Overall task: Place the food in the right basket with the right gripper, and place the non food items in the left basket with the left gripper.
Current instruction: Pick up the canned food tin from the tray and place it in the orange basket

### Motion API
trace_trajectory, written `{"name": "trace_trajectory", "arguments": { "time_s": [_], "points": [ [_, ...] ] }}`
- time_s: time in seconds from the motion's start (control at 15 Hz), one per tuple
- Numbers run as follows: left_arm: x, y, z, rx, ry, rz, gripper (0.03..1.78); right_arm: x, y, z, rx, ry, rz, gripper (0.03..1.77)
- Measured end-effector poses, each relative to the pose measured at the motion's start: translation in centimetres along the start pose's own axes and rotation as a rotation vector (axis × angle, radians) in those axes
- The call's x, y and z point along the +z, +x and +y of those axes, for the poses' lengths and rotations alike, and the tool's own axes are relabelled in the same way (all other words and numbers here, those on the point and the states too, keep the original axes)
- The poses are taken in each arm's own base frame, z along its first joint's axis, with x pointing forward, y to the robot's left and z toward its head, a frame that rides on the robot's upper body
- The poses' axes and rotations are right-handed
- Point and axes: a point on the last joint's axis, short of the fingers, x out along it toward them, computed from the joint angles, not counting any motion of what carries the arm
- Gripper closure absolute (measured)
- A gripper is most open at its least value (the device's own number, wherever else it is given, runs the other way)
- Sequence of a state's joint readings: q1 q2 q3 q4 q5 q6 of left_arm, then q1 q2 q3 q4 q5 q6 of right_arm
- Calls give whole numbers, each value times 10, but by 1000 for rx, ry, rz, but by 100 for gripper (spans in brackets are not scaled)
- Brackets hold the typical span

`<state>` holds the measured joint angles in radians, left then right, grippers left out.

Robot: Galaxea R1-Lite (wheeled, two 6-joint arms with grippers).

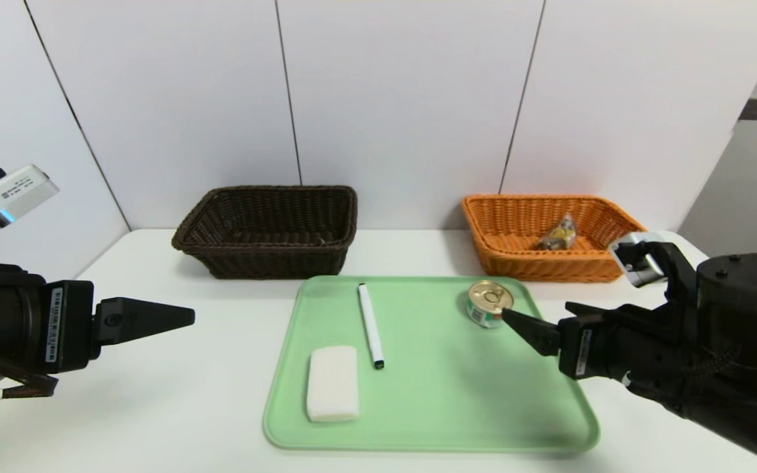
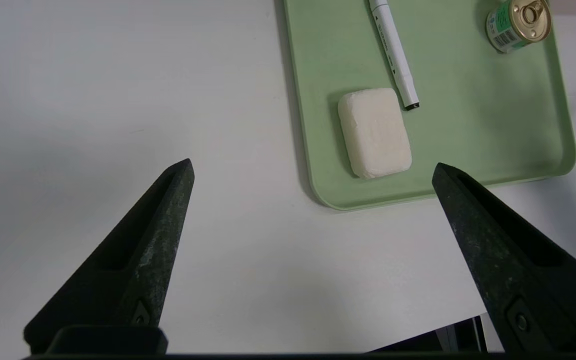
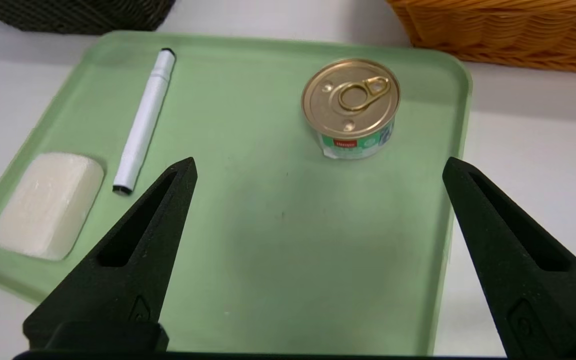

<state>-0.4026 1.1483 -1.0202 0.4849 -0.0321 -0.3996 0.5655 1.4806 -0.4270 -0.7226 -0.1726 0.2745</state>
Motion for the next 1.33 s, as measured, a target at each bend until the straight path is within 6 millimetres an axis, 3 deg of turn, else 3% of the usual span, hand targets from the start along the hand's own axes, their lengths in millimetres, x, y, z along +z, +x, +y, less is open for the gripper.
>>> {"name": "trace_trajectory", "arguments": {
  "time_s": [0.53, 0.73, 1.33],
  "points": [
    [-1, -1, 0, -2, 4, 5, 12, -46, 32, -7, 3, -134, -166, 10],
    [-2, -2, 0, -2, 3, 3, 12, -60, 39, -8, 3, -153, -130, 10],
    [-1, -3, 0, -5, 7, -2, 12, -65, 60, -9, -13, -163, -113, 10]
  ]
}}
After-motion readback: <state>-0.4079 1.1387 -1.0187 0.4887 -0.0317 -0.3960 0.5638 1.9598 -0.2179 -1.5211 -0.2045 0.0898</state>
